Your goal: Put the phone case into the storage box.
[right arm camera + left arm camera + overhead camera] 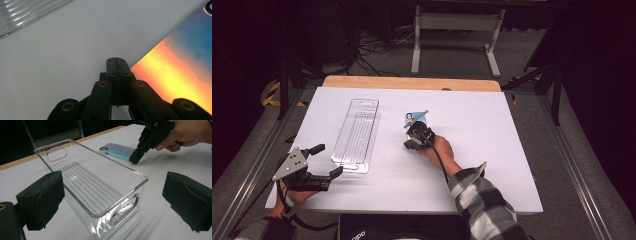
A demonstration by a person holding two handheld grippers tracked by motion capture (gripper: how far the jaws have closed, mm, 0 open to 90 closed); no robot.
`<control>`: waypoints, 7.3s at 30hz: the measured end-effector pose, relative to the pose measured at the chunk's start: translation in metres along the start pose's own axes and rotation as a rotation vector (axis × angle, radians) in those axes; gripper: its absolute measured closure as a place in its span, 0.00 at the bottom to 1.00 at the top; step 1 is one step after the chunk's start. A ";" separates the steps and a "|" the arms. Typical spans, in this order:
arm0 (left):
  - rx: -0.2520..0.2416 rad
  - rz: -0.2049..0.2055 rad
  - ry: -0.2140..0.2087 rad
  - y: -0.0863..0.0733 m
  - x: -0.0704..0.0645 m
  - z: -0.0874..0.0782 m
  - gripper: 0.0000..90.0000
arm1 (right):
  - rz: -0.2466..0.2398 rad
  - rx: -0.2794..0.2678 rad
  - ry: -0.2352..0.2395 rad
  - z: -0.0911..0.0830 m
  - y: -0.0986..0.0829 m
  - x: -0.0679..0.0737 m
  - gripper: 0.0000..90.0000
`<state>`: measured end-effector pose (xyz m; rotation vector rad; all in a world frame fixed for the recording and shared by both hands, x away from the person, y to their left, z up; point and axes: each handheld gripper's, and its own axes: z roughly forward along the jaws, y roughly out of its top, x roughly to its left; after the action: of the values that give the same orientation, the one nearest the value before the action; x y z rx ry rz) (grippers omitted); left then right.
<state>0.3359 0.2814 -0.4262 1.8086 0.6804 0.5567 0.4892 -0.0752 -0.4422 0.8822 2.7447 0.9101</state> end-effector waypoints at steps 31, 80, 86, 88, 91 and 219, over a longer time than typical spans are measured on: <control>0.048 0.000 -0.029 -0.003 0.000 0.004 0.05 | 0.412 0.028 -0.283 0.004 0.044 -0.063 0.06; 0.072 0.020 -0.053 0.001 -0.005 0.009 0.06 | 0.259 -0.160 -0.429 -0.028 0.026 -0.018 0.19; 0.064 0.022 -0.057 0.004 -0.007 0.012 0.06 | 0.234 -0.245 -0.415 -0.048 0.008 -0.007 0.19; 0.062 0.024 -0.059 0.005 -0.007 0.013 0.06 | 0.207 -0.269 -0.410 -0.054 0.002 -0.002 0.19; 0.055 0.017 -0.066 0.008 -0.008 0.014 0.06 | 0.181 -0.320 -0.399 -0.065 -0.007 0.007 0.19; -0.123 -0.025 -0.291 0.089 -0.056 0.105 0.88 | -0.202 -0.628 -0.445 -0.113 -0.098 0.088 0.34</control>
<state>0.3810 0.1485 -0.3773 1.7187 0.4583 0.3028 0.3364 -0.1473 -0.4012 0.5807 1.9489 1.2448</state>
